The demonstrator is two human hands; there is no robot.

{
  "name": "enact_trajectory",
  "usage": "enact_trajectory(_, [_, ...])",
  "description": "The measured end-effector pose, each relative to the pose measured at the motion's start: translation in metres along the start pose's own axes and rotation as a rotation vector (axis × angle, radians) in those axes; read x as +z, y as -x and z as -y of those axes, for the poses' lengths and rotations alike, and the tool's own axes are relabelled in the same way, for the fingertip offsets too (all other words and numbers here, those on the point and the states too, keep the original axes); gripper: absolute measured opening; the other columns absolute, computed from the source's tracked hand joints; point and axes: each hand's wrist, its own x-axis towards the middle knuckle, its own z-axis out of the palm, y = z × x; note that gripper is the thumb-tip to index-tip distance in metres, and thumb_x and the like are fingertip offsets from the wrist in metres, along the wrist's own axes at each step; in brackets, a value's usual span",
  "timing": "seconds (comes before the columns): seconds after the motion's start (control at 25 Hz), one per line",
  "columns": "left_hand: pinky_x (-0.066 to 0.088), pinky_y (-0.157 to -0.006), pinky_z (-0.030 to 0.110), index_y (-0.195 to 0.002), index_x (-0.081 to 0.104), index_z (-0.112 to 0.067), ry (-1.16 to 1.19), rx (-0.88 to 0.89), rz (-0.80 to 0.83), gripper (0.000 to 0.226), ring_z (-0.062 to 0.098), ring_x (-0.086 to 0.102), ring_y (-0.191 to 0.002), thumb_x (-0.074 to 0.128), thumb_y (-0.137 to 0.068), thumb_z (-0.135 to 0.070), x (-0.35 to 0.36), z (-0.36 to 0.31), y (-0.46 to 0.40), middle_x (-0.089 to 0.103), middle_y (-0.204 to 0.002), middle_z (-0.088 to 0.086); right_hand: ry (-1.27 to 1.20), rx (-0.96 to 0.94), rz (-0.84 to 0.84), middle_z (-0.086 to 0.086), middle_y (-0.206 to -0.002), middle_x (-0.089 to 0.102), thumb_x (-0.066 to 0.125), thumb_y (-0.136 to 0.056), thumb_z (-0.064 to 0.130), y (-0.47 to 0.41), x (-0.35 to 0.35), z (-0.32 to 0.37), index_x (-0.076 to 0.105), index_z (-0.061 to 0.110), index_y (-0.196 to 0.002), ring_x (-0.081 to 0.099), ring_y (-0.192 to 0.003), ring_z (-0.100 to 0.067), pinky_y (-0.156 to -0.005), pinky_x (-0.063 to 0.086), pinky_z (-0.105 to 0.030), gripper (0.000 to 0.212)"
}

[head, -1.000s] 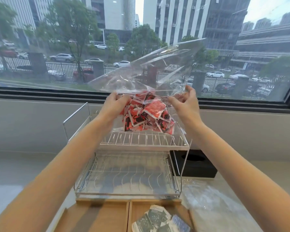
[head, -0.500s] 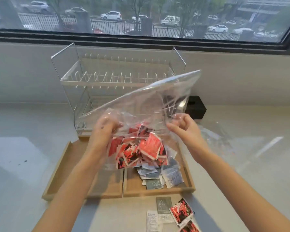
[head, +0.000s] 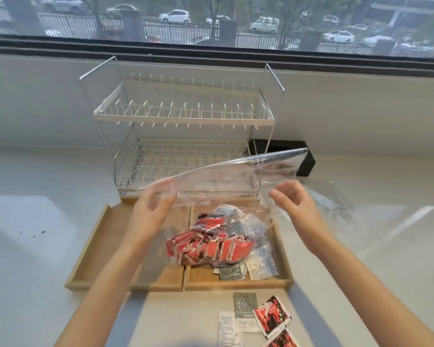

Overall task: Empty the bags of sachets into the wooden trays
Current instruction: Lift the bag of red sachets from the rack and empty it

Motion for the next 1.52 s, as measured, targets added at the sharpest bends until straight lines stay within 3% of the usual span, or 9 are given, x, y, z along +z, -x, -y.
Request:
enact_trajectory(0.12, [0.04, -0.069, -0.002, -0.084, 0.06, -0.033, -0.024, 0.118, -0.032, 0.013, -0.021, 0.056, -0.077, 0.05, -0.087, -0.025, -0.002, -0.014, -0.004, 0.062, -0.09, -0.02, -0.024, -0.136, -0.045, 0.004, -0.083, 0.065, 0.061, -0.083, 0.018, -0.009, -0.007, 0.018, 0.056, 0.022, -0.084, 0.061, -0.085, -0.012, -0.079, 0.047, -0.024, 0.006])
enact_trajectory(0.28, [0.046, -0.073, 0.007, -0.079, 0.062, -0.032, 0.023, 0.2, -0.027, 0.012, -0.004, 0.063, -0.078, 0.052, -0.084, -0.027, -0.009, -0.023, -0.014, 0.07, -0.074, -0.018, -0.104, -0.252, -0.03, 0.012, -0.064, 0.07, 0.055, -0.088, 0.013, -0.019, -0.017, 0.046, 0.059, 0.024, -0.08, 0.065, -0.066, -0.001, -0.063, 0.047, -0.01, 0.014])
enact_trajectory(0.52, [0.048, -0.071, 0.01, -0.084, 0.064, -0.031, 0.037, 0.268, 0.036, 0.015, 0.0, 0.064, -0.077, 0.054, -0.075, -0.036, -0.013, -0.041, -0.012, 0.07, -0.076, -0.018, 0.013, -0.268, -0.058, 0.012, -0.071, 0.072, 0.038, -0.095, 0.026, -0.048, -0.026, 0.115, 0.062, 0.028, -0.082, 0.065, -0.069, 0.0, -0.068, 0.047, -0.015, 0.028])
enact_trajectory(0.6, [0.048, -0.072, 0.011, -0.084, 0.065, -0.03, 0.024, 0.29, 0.097, 0.014, -0.001, 0.063, -0.077, 0.054, -0.075, -0.033, -0.011, -0.045, -0.01, 0.07, -0.078, -0.018, 0.184, -0.278, 0.047, 0.009, -0.078, 0.07, 0.039, -0.094, 0.024, -0.055, -0.013, 0.143, 0.064, 0.025, -0.084, 0.064, -0.07, -0.003, -0.07, 0.047, -0.019, 0.027])
enact_trajectory(0.76, [0.045, -0.074, 0.011, -0.082, 0.066, -0.029, -0.007, 0.302, 0.18, 0.014, -0.002, 0.062, -0.085, 0.059, -0.083, -0.018, -0.011, -0.047, -0.007, 0.07, -0.083, -0.019, 0.765, -0.103, 0.69, 0.011, -0.086, 0.07, 0.038, -0.095, 0.031, -0.058, 0.041, 0.153, 0.066, 0.016, -0.105, 0.066, -0.086, -0.007, -0.087, 0.051, -0.027, 0.033])
enact_trajectory(0.92, [0.043, -0.08, 0.012, -0.082, 0.066, -0.034, -0.035, 0.307, 0.161, 0.012, -0.001, 0.06, -0.091, 0.057, -0.082, -0.026, -0.014, -0.045, -0.006, 0.067, -0.086, -0.023, 0.731, 0.118, 1.048, 0.008, -0.091, 0.07, 0.035, -0.095, 0.039, -0.057, 0.075, 0.135, 0.061, 0.006, -0.113, 0.067, -0.093, -0.01, -0.095, 0.05, -0.031, 0.045])
enact_trajectory(1.16, [0.044, -0.081, 0.008, -0.098, 0.063, -0.024, -0.133, 0.376, 0.115, 0.016, -0.003, 0.06, -0.095, 0.054, -0.085, -0.023, -0.012, -0.041, -0.005, 0.066, -0.096, -0.014, 0.427, 0.295, 1.066, 0.007, -0.08, 0.062, 0.043, -0.094, 0.03, -0.06, 0.073, 0.124, 0.063, 0.01, -0.109, 0.061, -0.071, -0.006, -0.076, 0.055, -0.023, 0.032])
enact_trajectory(1.32, [0.05, -0.079, 0.019, -0.092, 0.062, -0.035, -0.115, 0.362, 0.121, 0.013, -0.002, 0.061, -0.091, 0.058, -0.081, -0.028, -0.014, -0.041, -0.006, 0.066, -0.094, -0.025, 0.521, 0.283, 1.12, 0.001, -0.079, 0.046, 0.049, -0.092, 0.024, -0.059, 0.071, 0.12, 0.062, 0.006, -0.109, 0.044, -0.065, -0.006, -0.051, 0.042, -0.01, 0.028])
enact_trajectory(1.52, [0.051, -0.064, 0.016, -0.089, 0.064, -0.03, -0.102, 0.294, 0.091, 0.016, 0.003, 0.064, -0.078, 0.059, -0.075, -0.036, -0.013, -0.042, -0.005, 0.069, -0.083, -0.012, 0.524, 0.174, 1.056, 0.005, -0.064, 0.047, 0.054, -0.09, 0.02, -0.058, 0.07, 0.119, 0.063, 0.023, -0.064, 0.041, -0.054, -0.003, -0.053, 0.039, -0.013, 0.028])
